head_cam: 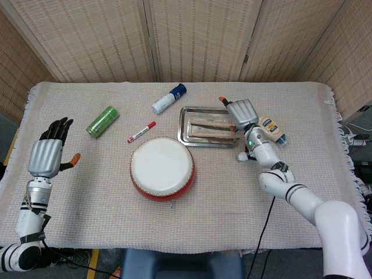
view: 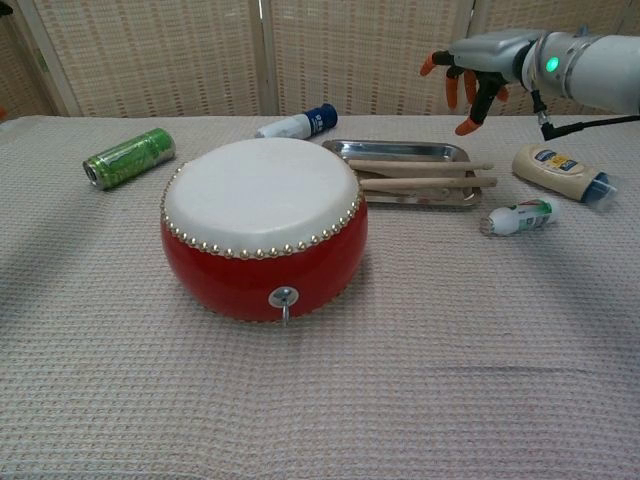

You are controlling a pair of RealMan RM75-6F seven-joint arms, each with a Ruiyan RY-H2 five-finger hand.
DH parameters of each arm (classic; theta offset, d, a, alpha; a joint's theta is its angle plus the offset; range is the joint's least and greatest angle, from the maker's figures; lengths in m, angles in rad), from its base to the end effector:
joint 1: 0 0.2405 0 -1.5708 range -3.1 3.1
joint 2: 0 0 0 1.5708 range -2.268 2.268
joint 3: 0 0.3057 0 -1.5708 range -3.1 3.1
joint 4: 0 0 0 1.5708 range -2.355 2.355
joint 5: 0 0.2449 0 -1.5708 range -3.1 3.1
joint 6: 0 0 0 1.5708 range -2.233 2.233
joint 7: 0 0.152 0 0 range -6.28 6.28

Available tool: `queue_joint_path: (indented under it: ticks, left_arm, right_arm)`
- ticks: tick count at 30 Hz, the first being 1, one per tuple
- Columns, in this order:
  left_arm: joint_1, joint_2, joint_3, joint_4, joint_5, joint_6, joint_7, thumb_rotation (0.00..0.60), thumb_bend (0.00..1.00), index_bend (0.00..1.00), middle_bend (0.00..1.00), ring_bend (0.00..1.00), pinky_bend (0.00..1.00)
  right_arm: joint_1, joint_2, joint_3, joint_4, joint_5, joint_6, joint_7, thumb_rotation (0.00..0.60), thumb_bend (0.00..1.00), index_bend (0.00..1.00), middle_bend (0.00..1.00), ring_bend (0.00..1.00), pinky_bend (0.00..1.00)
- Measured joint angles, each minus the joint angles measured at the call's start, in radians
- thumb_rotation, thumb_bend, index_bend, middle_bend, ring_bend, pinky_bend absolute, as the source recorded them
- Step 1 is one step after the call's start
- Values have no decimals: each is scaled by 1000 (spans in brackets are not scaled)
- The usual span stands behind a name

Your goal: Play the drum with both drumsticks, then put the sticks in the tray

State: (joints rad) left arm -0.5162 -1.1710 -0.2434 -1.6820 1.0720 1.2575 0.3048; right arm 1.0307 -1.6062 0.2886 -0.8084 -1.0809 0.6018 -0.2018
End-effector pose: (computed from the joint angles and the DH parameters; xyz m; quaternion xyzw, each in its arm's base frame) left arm -0.2652 0.3747 0.1358 -0.6011 -0.3523 -0.3984 0.5965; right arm -0.1788 -0.5725 0.0115 0.7402 -0.3033 0.2975 0.5212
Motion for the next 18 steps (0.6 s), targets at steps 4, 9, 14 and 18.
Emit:
queue_joint_path:
  ticks: [4, 9, 14, 18]
  left_arm:
    - [37, 26, 7, 2, 10, 16, -42, 600, 307, 0, 12, 14, 198]
    - [86, 51, 34, -4, 44, 53, -69, 600, 308, 0, 18, 14, 197]
    - [131, 54, 56, -14, 73, 108, -83, 600, 308, 0, 24, 14, 197]
    - [179, 50, 86, -35, 113, 161, -87, 600, 308, 0, 26, 16, 197]
  right_arm:
    - [-94, 151, -6, -304, 3, 110, -18, 600, 131, 39, 211, 23, 60]
    - [-262, 366, -38, -666, -8, 297, -36, 600, 130, 0, 158, 0, 19]
    - [-460, 507, -104, -855, -74, 534, -38, 600, 130, 0, 155, 0, 28]
    - [-595, 556, -165, -912, -159, 695, -19, 600, 130, 0, 151, 0, 44]
